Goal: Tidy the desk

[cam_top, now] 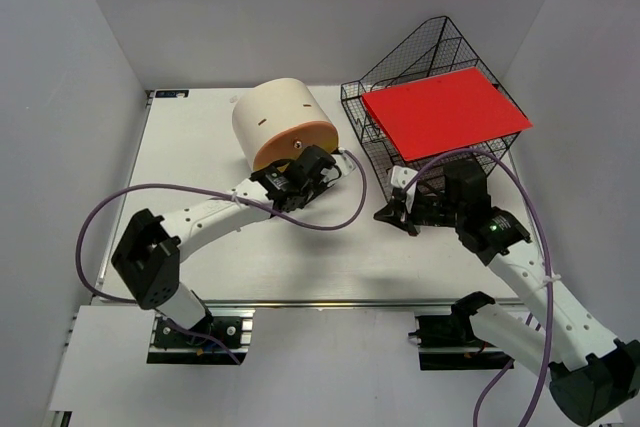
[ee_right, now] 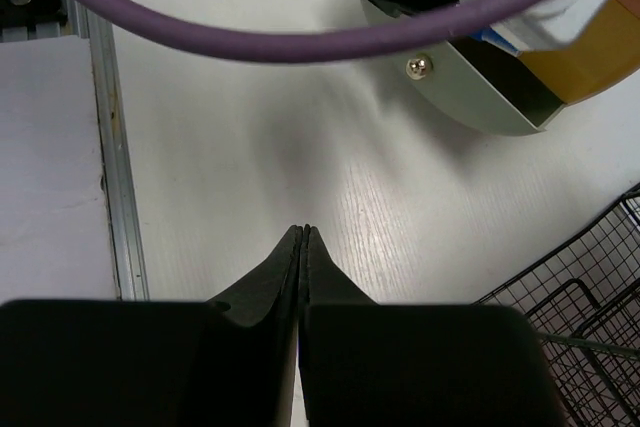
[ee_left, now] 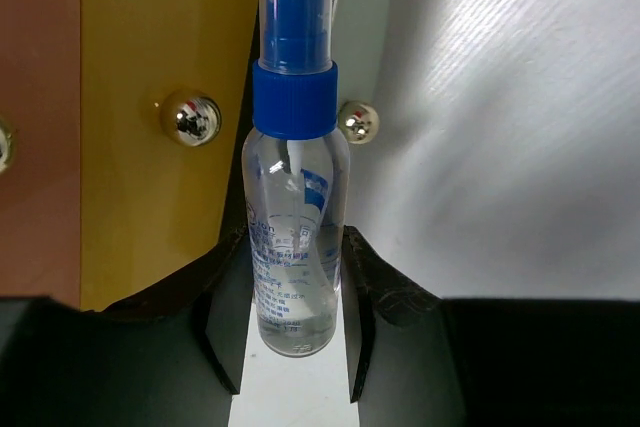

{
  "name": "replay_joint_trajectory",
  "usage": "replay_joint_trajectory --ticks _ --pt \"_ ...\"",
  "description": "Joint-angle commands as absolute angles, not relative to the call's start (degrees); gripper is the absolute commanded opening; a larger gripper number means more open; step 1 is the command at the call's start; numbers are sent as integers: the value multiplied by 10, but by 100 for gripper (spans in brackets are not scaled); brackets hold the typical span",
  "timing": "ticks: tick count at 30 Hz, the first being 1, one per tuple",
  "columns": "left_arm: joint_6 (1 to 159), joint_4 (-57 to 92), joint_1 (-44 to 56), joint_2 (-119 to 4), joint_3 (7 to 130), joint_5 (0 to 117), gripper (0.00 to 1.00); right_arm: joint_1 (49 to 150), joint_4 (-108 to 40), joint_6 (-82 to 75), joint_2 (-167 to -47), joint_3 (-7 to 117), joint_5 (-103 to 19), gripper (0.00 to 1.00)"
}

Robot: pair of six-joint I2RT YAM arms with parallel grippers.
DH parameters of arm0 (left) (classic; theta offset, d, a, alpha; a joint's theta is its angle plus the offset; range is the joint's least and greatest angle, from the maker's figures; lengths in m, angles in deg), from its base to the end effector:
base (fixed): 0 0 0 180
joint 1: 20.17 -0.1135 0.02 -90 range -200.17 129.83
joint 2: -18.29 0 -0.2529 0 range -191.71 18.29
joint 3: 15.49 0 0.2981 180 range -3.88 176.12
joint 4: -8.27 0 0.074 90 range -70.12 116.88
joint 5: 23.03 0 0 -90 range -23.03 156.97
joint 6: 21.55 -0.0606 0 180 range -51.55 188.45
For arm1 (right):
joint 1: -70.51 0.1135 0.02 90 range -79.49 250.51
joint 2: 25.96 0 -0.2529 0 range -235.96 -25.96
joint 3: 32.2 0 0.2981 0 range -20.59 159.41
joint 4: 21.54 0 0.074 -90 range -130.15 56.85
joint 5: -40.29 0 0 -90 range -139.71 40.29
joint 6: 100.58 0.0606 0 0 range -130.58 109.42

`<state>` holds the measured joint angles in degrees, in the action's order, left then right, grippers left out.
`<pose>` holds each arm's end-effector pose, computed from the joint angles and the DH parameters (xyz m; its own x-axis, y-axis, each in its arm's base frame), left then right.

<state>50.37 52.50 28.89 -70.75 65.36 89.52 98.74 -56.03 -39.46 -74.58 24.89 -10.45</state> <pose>0.2732 -0.2794 0.2209 -0.3247 0.8117 -0.4854 0.6787 0.5574 0.4782 0.2077 0.1550 0.2941 0.0804 -0.3813 -0.9210 -0.9461 0.2616 -0.1909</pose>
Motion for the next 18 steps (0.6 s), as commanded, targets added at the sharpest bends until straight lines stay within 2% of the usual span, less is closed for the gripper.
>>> replay_joint_trajectory --ticks 1,7,14,18 --pt "471 505 287 -716 683 943 0 985 -533 -396 -729 243 -86 0" --pt "455 491 282 -734 683 981 0 989 -533 -399 -726 235 -83 0" --pt "441 491 276 -747 687 1005 6 988 -537 -402 -725 233 -75 0" --pt "438 493 276 -753 687 1013 20 985 -535 -402 -723 231 -74 0"
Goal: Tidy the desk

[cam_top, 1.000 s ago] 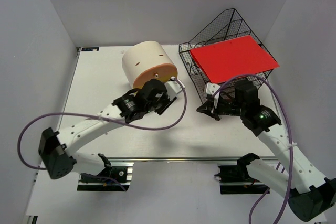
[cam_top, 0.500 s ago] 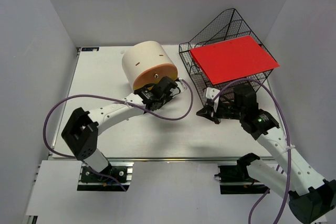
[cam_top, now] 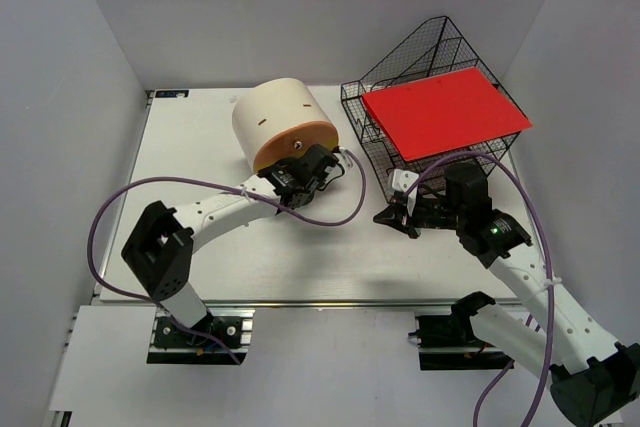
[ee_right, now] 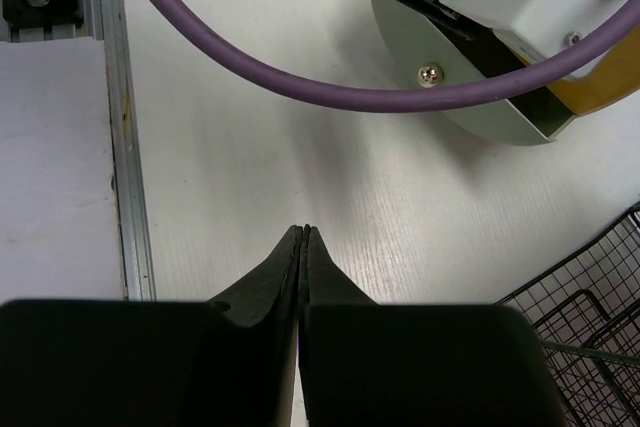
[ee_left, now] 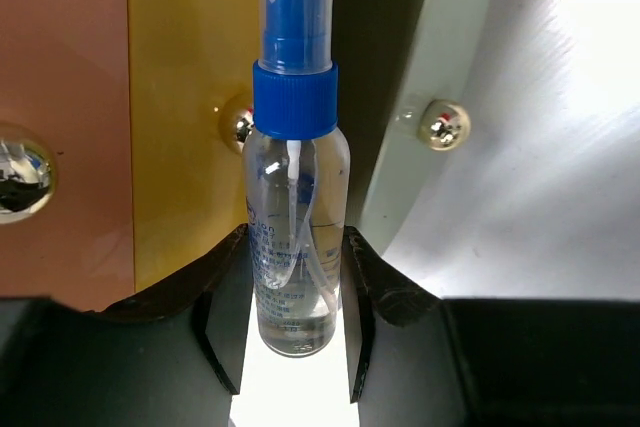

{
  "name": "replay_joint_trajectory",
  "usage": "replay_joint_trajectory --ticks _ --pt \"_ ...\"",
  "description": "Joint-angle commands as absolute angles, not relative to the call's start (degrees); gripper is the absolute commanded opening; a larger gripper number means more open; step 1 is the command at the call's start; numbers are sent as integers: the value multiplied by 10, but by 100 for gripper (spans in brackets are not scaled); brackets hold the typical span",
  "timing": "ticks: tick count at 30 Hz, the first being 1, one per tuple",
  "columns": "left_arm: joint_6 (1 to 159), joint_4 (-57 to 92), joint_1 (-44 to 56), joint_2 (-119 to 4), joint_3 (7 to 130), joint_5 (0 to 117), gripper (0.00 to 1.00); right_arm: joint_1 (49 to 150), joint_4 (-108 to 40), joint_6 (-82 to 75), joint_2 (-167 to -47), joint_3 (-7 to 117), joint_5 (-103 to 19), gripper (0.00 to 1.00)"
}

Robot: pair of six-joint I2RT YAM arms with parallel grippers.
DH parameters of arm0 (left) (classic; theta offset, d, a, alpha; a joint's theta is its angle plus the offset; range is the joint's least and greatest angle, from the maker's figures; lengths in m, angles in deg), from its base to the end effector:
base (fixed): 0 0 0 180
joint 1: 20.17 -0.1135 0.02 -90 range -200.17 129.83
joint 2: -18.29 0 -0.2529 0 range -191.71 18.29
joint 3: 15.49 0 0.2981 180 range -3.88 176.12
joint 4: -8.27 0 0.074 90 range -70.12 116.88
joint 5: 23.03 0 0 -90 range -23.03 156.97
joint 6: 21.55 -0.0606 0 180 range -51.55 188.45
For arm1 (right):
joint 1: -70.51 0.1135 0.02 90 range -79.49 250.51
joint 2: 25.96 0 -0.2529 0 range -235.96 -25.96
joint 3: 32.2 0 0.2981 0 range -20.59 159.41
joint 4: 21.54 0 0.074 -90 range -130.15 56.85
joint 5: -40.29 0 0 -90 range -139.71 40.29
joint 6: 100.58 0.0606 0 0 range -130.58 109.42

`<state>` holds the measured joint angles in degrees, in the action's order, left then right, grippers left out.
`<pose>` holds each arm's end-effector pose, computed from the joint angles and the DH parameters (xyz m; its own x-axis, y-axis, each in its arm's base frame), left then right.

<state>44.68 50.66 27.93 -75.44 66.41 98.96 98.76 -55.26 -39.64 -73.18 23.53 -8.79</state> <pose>0.2921 -0.2774 0.2030 -0.3248 0.8738 -0.3618 0.6068 0.4860 0.6290 0.2027 0.1540 0.2922 0.0993 -0.3633 -0.9264 -0.9512 0.2387 -0.1956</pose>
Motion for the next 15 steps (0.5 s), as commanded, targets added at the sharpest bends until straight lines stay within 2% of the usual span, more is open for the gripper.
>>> replay_joint_trajectory --ticks 1,2,3,6,13,15 --pt "438 493 276 -753 686 1014 22 986 -536 -402 -723 231 -73 0" --pt "435 492 276 -752 685 1015 24 986 -536 -401 -724 232 -73 0" --pt "436 491 276 -753 684 1019 31 986 -536 -402 -724 231 -73 0" --pt "434 491 276 -754 684 1022 34 987 -536 -403 -724 231 -73 0" --pt "439 497 271 -753 686 1026 58 988 -540 -403 -723 230 -71 0" --pt "439 499 271 -749 686 1026 59 985 -539 -405 -723 229 -69 0"
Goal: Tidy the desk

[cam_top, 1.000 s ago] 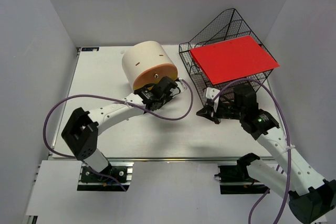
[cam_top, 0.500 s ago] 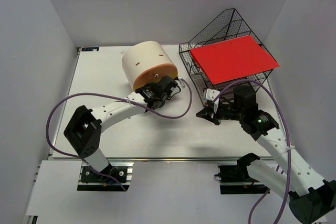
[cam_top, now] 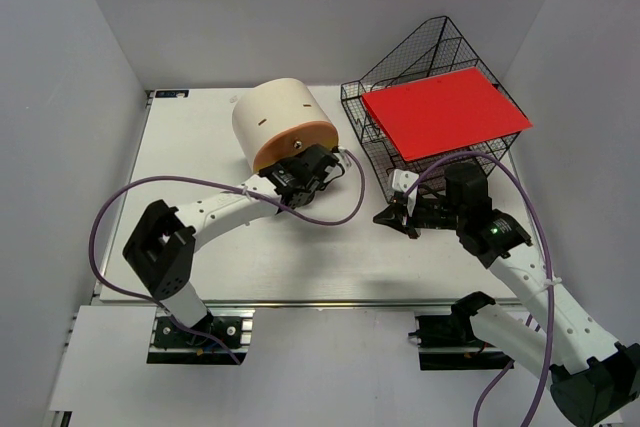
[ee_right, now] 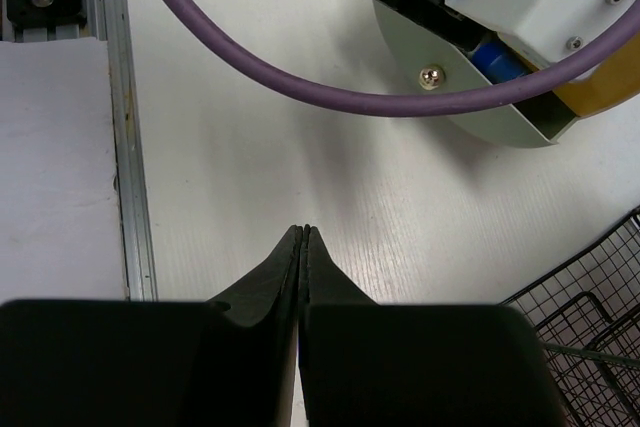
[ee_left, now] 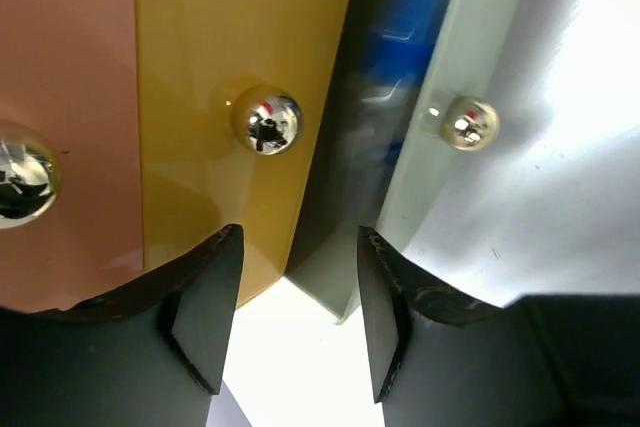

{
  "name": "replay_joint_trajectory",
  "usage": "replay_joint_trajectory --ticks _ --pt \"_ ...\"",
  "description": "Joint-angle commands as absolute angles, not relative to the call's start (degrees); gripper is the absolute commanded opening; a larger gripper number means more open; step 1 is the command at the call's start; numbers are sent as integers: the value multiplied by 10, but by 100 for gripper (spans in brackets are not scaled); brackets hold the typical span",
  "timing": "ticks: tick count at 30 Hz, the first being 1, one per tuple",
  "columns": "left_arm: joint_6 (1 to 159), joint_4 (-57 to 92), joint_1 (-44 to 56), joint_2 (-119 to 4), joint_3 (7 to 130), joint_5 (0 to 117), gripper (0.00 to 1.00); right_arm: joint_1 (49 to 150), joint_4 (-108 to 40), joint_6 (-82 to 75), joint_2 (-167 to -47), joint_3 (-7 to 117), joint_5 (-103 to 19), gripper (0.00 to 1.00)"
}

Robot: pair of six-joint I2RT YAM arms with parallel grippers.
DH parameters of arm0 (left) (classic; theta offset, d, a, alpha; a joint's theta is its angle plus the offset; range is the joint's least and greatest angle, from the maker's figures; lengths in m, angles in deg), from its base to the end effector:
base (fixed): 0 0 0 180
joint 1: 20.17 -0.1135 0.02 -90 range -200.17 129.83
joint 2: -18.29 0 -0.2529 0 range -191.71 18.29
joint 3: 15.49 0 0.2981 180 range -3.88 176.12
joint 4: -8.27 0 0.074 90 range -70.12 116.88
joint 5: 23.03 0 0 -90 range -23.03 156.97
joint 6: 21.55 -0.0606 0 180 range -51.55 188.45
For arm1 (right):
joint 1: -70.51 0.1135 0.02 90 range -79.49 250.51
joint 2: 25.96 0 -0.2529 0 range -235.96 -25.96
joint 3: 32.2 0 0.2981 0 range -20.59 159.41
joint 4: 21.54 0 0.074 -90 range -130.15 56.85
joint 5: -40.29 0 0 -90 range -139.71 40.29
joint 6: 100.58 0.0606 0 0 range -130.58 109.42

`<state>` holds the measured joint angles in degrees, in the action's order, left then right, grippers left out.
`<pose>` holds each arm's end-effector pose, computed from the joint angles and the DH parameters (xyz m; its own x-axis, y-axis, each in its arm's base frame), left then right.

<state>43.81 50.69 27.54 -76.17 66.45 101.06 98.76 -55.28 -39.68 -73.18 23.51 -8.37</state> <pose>0.2956 -0.2745 0.1994 -0.3355 0.8820 -0.3309 0.5896 0.4705 0.6565 0.2023 0.1541 0.2922 0.1004 -0.3605 -0.9273 -0.9531 0.2326 -0.1937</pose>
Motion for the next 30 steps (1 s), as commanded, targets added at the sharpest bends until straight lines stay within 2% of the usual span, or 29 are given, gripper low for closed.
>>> replay_joint_trajectory --ticks 1,2,4,10,12,13,14,16,17,20,25,26,30 --pt "440 500 271 -747 686 1026 60 986 -538 -404 -723 230 -70 0" --pt "442 503 271 -744 685 1026 64 986 -540 -405 -723 231 -69 0" --pt "442 501 271 -741 680 1028 65 986 -540 -405 -724 230 -70 0" --pt "452 504 271 -725 692 1038 61 987 -546 -414 -722 230 -65 0" --pt "467 506 284 -697 706 1033 48 987 -555 -448 -725 230 -51 0" --pt "480 507 284 -685 712 1030 39 989 -577 -467 -727 232 -29 0" --pt "492 524 284 -672 732 1007 25 991 -591 -492 -730 233 -13 5" --pt "544 543 284 -635 750 966 11 993 -649 -582 -743 246 26 6" --pt "564 551 284 -619 752 939 0 998 -658 -599 -746 248 33 4" --pt "640 549 278 -540 728 887 0 1008 -668 -639 -743 247 26 0" --pt "739 533 273 -398 614 867 1 1042 -674 -664 -777 264 -45 0" --pt "759 536 273 -382 603 871 5 1049 -666 -662 -783 270 -57 0" --pt "793 543 273 -328 560 880 34 1110 -631 -631 -842 288 -138 0"
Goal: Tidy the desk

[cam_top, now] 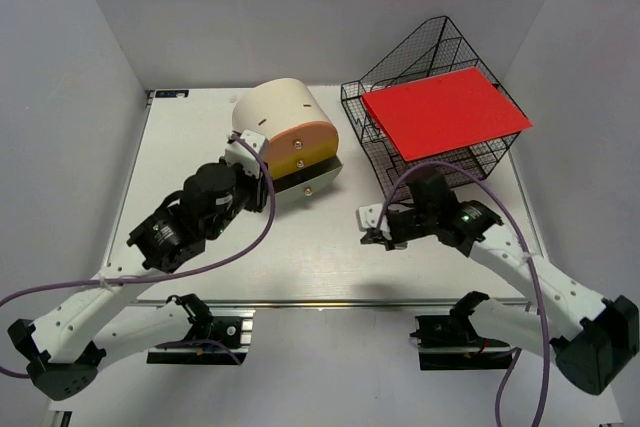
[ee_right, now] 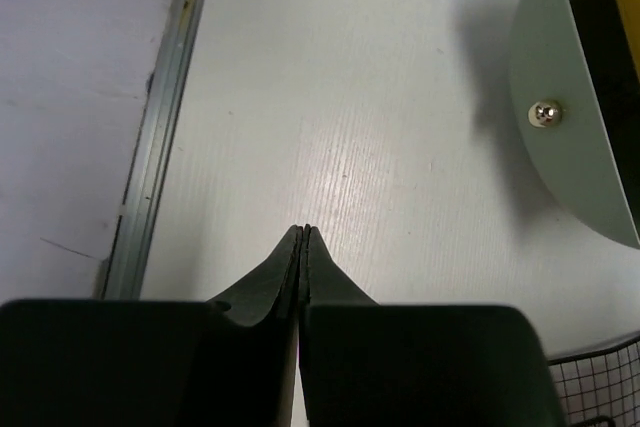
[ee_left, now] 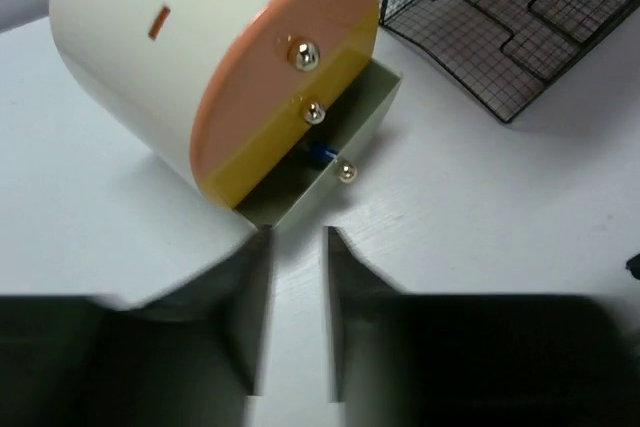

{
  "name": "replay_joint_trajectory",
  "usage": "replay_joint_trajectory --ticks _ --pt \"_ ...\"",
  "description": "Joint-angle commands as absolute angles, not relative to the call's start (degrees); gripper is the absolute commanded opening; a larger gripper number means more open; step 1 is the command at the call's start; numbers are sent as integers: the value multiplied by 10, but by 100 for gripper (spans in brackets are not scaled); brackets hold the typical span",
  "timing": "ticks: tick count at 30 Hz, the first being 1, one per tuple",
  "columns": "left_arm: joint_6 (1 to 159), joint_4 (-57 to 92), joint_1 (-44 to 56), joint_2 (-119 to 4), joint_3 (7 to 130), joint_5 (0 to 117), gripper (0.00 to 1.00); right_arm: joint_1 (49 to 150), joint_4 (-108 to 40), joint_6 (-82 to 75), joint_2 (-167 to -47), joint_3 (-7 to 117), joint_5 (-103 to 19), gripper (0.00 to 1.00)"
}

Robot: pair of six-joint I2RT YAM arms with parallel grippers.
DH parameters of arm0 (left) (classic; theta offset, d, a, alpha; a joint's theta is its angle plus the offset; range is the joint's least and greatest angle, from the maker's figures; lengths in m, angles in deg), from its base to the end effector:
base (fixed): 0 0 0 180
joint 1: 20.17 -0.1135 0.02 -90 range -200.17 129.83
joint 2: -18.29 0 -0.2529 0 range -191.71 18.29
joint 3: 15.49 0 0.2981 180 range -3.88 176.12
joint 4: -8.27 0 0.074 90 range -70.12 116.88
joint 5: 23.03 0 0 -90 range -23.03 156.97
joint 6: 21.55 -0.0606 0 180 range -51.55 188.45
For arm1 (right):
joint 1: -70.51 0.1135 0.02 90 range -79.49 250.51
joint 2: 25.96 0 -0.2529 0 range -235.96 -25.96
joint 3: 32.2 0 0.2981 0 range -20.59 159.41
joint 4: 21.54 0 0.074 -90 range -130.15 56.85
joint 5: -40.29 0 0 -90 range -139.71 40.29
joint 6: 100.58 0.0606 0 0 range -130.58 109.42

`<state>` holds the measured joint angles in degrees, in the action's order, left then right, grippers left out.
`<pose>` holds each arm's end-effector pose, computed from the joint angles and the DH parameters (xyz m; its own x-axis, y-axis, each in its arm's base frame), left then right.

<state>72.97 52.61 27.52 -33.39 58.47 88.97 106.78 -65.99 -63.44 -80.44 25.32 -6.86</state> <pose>0.1916 -0.1768 0.3760 -0.2876 0.2075 -0.9350 0.4306 0.9000 0.0672 0.1849 0.1868 0.2568 0.3516 -0.4669 -0.8114 -0.9353 -0.1372 -0.3263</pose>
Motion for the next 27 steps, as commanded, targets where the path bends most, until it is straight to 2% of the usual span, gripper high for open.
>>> replay_joint_trajectory --ticks 1,4,8,13,20,27 --pt "796 550 273 -323 553 887 46 1135 -626 -624 -858 305 -184 0" --pt "802 554 273 -303 538 899 62 1175 -603 -600 -931 337 -286 0" --pt "793 529 273 -262 515 894 69 1235 -533 -601 -1012 362 -432 0" --pt "784 516 273 -209 498 914 70 1251 -457 -604 -1129 401 -552 0" --pt "799 540 273 -148 482 917 71 1246 -350 -651 -1241 425 -598 0" --pt "815 560 278 -98 477 918 71 1237 -228 -693 -1283 426 -605 0"
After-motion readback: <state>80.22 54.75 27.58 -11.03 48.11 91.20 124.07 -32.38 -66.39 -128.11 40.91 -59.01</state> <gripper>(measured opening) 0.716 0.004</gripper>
